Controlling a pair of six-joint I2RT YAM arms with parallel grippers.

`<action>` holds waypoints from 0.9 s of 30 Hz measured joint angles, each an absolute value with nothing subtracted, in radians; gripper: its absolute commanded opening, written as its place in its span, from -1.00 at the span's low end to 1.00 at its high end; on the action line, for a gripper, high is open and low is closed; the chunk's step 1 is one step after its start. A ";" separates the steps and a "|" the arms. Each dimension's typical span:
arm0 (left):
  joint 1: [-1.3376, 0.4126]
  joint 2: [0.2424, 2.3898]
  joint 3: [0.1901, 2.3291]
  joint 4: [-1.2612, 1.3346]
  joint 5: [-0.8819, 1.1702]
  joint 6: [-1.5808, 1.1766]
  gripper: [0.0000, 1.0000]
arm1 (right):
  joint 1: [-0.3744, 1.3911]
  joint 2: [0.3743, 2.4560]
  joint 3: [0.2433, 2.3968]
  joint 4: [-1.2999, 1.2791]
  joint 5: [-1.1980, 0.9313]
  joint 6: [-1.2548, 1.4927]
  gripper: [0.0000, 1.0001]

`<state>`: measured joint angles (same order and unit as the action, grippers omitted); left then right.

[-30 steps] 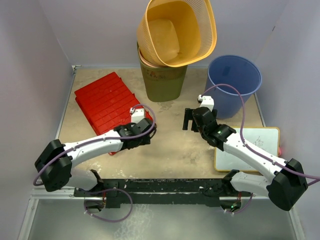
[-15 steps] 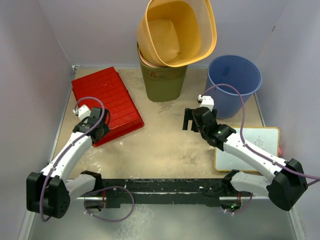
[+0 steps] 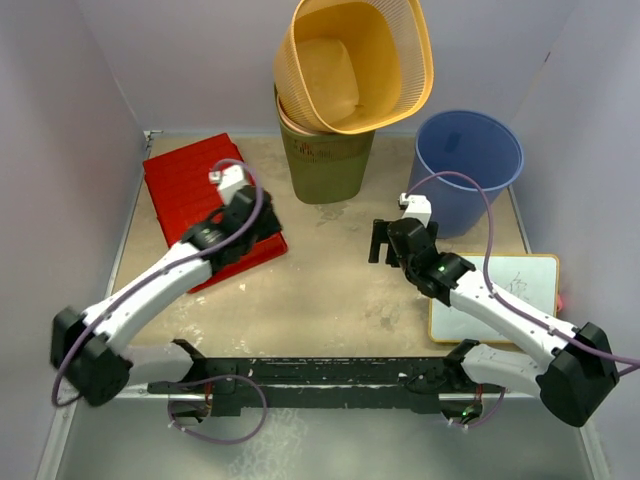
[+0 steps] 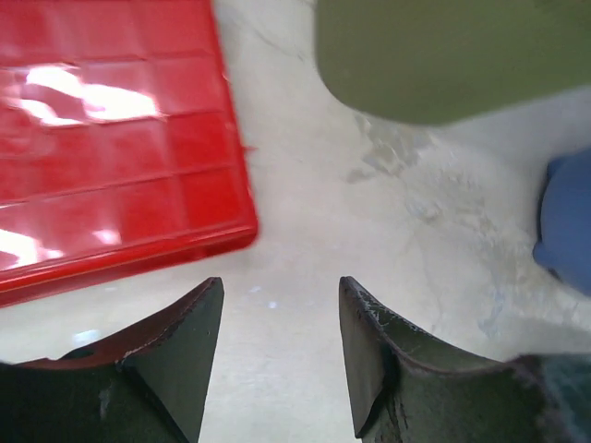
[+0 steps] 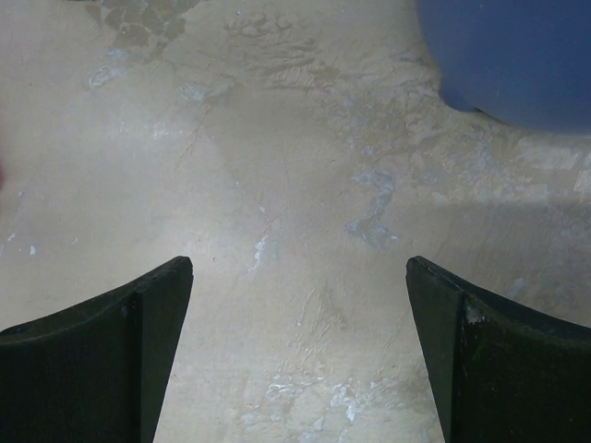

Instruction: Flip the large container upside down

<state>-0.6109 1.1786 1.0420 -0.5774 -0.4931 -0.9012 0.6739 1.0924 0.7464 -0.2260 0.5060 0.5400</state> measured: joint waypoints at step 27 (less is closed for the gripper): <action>-0.545 1.542 0.914 -0.189 -0.347 -0.898 0.01 | 0.674 1.090 0.748 -0.235 0.508 0.532 1.00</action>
